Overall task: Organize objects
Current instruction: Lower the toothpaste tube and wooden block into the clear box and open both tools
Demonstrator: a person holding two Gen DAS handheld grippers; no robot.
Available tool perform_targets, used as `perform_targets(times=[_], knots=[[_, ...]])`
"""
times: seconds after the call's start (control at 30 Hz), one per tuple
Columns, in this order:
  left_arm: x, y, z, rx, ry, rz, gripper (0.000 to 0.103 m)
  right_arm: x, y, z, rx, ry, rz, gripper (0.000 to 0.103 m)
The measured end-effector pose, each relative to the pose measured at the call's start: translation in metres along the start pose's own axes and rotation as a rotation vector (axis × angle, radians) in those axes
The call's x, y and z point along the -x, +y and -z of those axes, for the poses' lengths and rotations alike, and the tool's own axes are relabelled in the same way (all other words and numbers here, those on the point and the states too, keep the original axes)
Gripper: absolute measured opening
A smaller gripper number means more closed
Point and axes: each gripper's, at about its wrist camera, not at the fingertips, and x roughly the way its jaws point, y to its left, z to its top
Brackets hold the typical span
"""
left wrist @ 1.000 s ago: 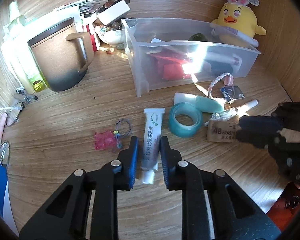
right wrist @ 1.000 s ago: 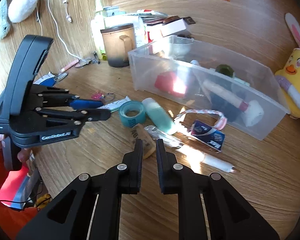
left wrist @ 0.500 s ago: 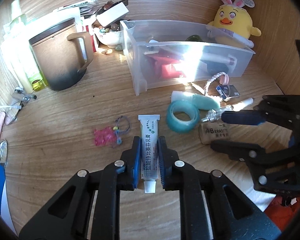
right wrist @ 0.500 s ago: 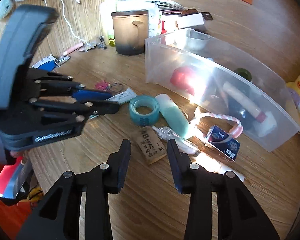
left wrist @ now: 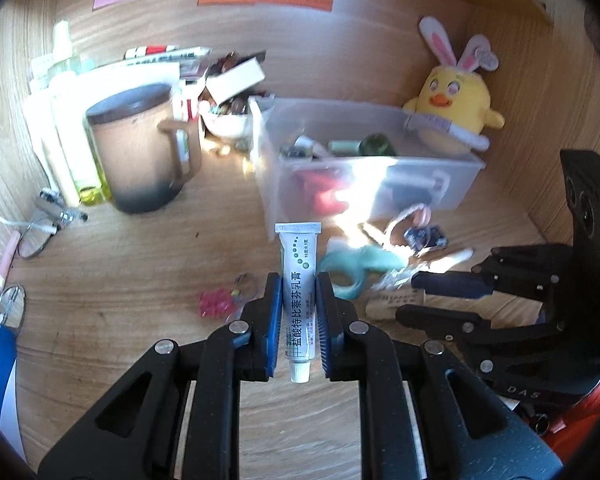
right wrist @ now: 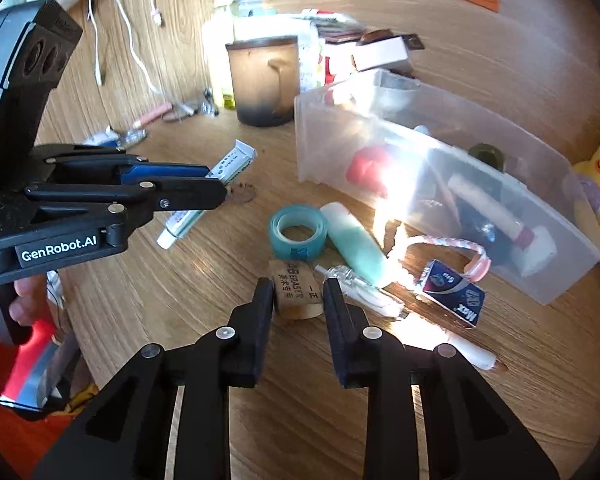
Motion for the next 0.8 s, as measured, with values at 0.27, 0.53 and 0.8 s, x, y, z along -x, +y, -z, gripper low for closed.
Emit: perform_targets(times=[0.27, 0.53, 0.8], knots=[[0.005, -0.015, -0.021, -0.002, -0.061, 0.034, 0.016, 0.03, -0.018, -0.008, -0.065, -0.09, 0.025, 0.023], [-0.001, -0.022, -0.04, 0.0, -0.09, 0.044, 0.016, 0.061, -0.041, -0.018, -0.13, -0.186, 0.046, 0.023], [-0.003, -0.022, -0.061, 0.012, -0.119, 0.047, 0.016, 0.086, -0.065, -0.032, -0.162, -0.272, 0.094, 0.023]])
